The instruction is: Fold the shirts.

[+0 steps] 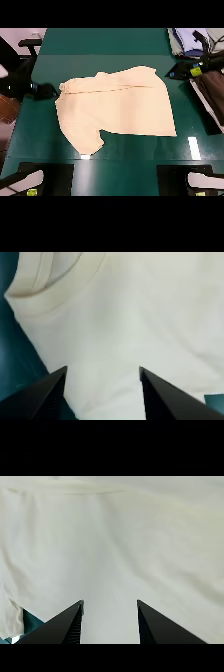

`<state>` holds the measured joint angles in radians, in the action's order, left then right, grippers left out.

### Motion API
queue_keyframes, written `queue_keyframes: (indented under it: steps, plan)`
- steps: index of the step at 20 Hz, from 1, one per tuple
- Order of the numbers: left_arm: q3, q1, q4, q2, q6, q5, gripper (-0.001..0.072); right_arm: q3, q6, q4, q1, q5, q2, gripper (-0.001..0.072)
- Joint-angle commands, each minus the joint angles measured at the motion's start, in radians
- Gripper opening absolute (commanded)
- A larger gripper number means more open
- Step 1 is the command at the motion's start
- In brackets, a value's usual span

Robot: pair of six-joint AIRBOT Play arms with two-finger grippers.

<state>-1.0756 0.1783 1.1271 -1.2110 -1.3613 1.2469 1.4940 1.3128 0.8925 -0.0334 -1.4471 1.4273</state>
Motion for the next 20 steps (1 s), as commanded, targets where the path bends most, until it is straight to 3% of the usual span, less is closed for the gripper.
queue_keyframes:
  steps: [1,6,16,17,18,19,20]
  plan:
    - [0.299,0.005,0.004,0.163,-0.016,-0.024,0.0541,-0.189,-0.034,-0.037,0.012,0.023,-0.148,0.0386]
    - [0.535,0.005,-0.014,0.237,-0.064,-0.132,0.0541,-0.284,-0.039,-0.036,0.004,0.059,-0.248,0.0385]
    - [0.581,0.003,-0.171,0.237,-0.067,-0.251,0.0538,-0.285,-0.039,-0.034,0.007,0.06,-0.266,0.0386]
    - [0.575,0.003,-0.17,0.237,-0.068,-0.251,0.0355,-0.285,-0.04,-0.033,0.016,0.05,-0.266,0.0385]
    - [0.565,0.003,-0.17,0.238,-0.068,-0.251,0.0111,-0.286,-0.04,-0.025,0.034,0.04,-0.266,0.0385]
    - [0.55,0.003,-0.17,0.238,-0.068,-0.246,0.0024,-0.287,-0.04,-0.025,0.056,0.029,-0.266,0.0385]
    - [0.529,0.003,-0.17,0.238,-0.068,-0.231,0.0025,-0.299,-0.04,-0.026,0.087,0.028,-0.27,0.0385]
